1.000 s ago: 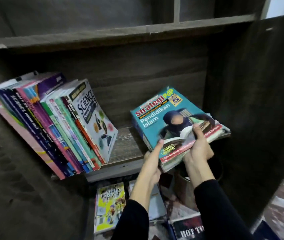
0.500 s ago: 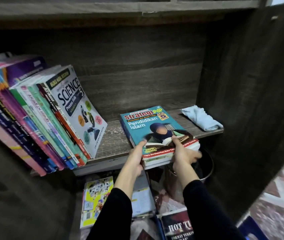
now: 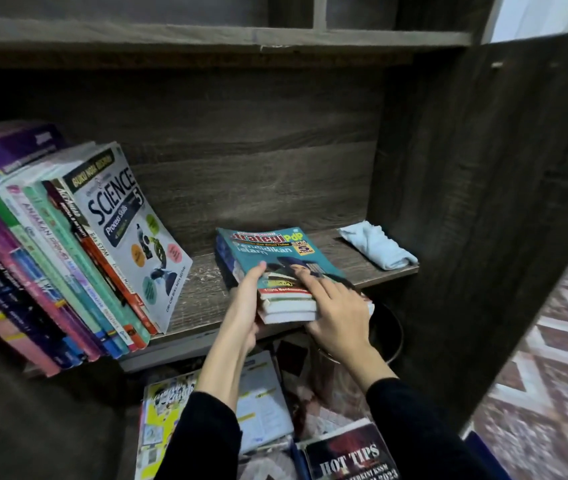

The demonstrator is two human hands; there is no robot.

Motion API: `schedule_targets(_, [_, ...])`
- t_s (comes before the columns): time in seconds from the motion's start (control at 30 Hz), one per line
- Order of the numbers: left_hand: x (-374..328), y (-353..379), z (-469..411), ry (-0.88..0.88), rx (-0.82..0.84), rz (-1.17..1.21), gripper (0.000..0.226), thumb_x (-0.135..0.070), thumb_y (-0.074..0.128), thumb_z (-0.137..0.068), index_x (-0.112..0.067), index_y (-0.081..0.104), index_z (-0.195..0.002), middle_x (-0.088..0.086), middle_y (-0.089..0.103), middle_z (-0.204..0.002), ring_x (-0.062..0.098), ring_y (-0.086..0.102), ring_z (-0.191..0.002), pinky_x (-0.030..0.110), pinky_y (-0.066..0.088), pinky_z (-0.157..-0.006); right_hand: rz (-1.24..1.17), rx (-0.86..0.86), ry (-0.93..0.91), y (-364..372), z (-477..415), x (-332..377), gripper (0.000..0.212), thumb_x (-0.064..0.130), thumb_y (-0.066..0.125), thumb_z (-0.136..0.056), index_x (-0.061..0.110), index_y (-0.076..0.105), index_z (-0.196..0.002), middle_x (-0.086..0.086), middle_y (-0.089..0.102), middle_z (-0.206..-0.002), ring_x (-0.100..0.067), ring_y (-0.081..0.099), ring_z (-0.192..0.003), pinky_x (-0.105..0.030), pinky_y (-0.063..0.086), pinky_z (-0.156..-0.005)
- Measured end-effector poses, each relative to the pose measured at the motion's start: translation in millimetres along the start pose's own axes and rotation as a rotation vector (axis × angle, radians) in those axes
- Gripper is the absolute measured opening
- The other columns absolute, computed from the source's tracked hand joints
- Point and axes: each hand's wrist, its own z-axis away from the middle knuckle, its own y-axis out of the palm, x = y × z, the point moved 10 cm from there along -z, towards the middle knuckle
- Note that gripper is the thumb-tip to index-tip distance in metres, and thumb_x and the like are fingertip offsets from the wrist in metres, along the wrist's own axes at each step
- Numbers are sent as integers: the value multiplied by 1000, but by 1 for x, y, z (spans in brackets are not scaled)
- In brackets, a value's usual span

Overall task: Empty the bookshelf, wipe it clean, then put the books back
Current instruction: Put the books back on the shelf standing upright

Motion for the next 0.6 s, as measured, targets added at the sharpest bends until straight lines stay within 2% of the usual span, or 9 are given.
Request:
schedule_targets(0.07, [-12,2,3,61,-6,-23,61,-63,36,-89,-14,65,-112,10,72,-94,19,70,-73,30,55,-53,-7,-105,17,-13,-6,3,57,30,66,-59,24,57,-115,3,66,-80,-22,63,-64,-28,44,-51])
schedule_targets(0.17, [-24,-3,3,137,-44,3,74,-70,17,-88,-19,55,-126,7,68,-103,21,66,-85,34,48,-63,-60,-203,173,-27,-17,0,54,33,72,-58,26,53,-109,3,67,-77,-22,62,-62,-30,43,-51])
schedule_targets(0.2, [-20,-2,1,116,-42,54,73,-68,15,-90,-18,51,-130,8,66,-108,23,65,-91,37,48,-69,-111,-231,264,-34,-20,-6,50,35,73,-61,26,56,-107,2,68,-77,-23,63,-64,-30,45,-52])
schedule_targets(0.27, [-1,2,0,10,-57,96,73,-66,13,-92,-19,42,-138,12,56,-130,30,54,-117,45,43,-86,-280,-218,538,-46,-20,-25,45,42,78,-64,27,62,-103,2,69,-78,-22,63,-73,-32,47,-60])
schedule_targets(0.33, [25,7,2,-124,-62,20,76,-69,13,-89,-20,38,-142,14,45,-142,33,43,-129,52,36,-96,-535,-213,820,-45,-8,-45,44,51,79,-63,27,63,-95,5,68,-80,-22,63,-80,-37,50,-71])
schedule_targets(0.4, [33,25,9,-163,34,40,78,-72,13,-87,-21,46,-136,14,54,-133,32,52,-120,50,40,-92,-914,-328,1020,-36,5,-57,45,48,84,-59,23,63,-90,7,71,-84,-17,67,-83,-43,54,-79])
schedule_targets(0.47, [19,34,12,-59,83,156,66,-64,20,-92,-20,57,-125,10,62,-124,25,63,-105,42,49,-87,-1200,-445,1188,-18,17,-60,42,37,86,-59,21,67,-92,4,74,-91,-18,71,-87,-47,56,-83])
schedule_targets(0.53, [3,20,10,77,-5,183,48,-49,34,-96,-15,60,-118,12,64,-121,22,66,-98,42,52,-88,-1318,-490,1312,1,25,-55,32,21,85,-66,18,68,-92,1,75,-91,-21,71,-87,-49,56,-83])
schedule_targets(0.6, [1,0,8,124,-140,55,45,-42,42,-97,-8,59,-120,15,65,-118,27,65,-102,46,50,-93,-1354,-507,1423,17,36,-48,27,13,83,-69,16,68,-90,-1,75,-90,-21,72,-84,-49,56,-83])
